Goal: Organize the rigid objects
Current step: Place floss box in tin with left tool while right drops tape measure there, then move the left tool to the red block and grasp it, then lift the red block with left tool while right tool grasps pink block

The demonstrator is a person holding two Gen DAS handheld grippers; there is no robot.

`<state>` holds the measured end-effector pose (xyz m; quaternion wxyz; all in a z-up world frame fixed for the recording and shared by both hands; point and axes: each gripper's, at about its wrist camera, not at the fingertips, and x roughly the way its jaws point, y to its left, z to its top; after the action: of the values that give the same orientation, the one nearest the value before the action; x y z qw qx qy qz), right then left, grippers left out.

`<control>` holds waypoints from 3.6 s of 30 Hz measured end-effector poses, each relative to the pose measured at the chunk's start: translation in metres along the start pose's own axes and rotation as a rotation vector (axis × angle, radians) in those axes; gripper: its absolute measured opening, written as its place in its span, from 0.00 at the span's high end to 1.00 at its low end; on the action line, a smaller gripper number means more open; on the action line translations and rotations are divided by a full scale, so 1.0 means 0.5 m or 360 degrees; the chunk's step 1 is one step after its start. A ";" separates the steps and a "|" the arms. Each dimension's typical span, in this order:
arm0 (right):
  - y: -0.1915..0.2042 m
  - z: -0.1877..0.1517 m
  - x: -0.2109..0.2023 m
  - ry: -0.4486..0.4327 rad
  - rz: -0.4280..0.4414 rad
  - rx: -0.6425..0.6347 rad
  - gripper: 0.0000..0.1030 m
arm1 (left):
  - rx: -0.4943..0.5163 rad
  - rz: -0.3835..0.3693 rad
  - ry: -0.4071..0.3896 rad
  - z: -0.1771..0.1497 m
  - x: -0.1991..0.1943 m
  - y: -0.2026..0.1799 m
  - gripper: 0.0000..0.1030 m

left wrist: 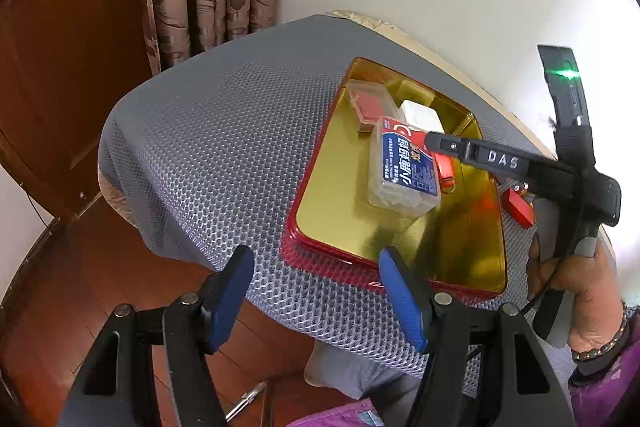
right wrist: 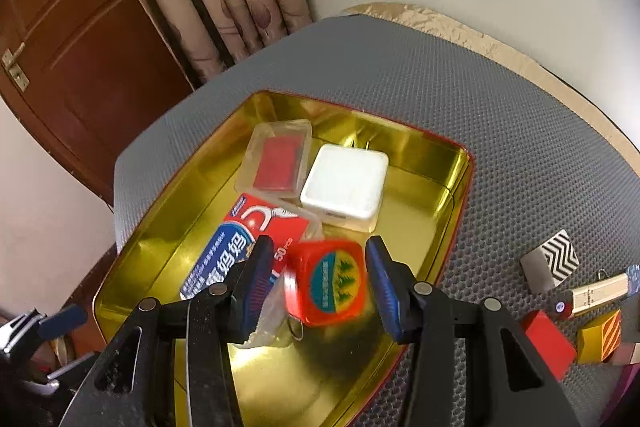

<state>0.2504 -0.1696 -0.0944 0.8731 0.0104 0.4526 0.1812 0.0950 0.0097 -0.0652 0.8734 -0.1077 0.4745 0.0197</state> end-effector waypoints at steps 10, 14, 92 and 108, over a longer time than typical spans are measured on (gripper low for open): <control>-0.069 -0.070 -0.202 -0.0337 -0.0147 0.0159 0.00 | 0.0119 -0.0045 -0.0216 -0.013 -0.039 -0.027 0.35; -0.186 -0.125 -0.257 -0.0086 -0.0377 0.0386 0.00 | 0.0256 -0.0085 -0.0250 -0.028 -0.053 -0.067 0.35; -0.496 -0.329 -0.295 -0.0089 -0.0603 0.0550 0.23 | 0.0632 -0.0293 0.0363 0.014 0.118 -0.512 0.58; -0.482 -0.332 -0.276 -0.0099 -0.0699 0.0451 0.29 | 0.0650 -0.0235 0.0504 -0.021 0.241 -0.530 0.71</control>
<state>0.1200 -0.4639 -0.1277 0.8948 0.0397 0.4377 -0.0782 0.1888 -0.2590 -0.1261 0.7909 0.0345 0.5903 -0.1573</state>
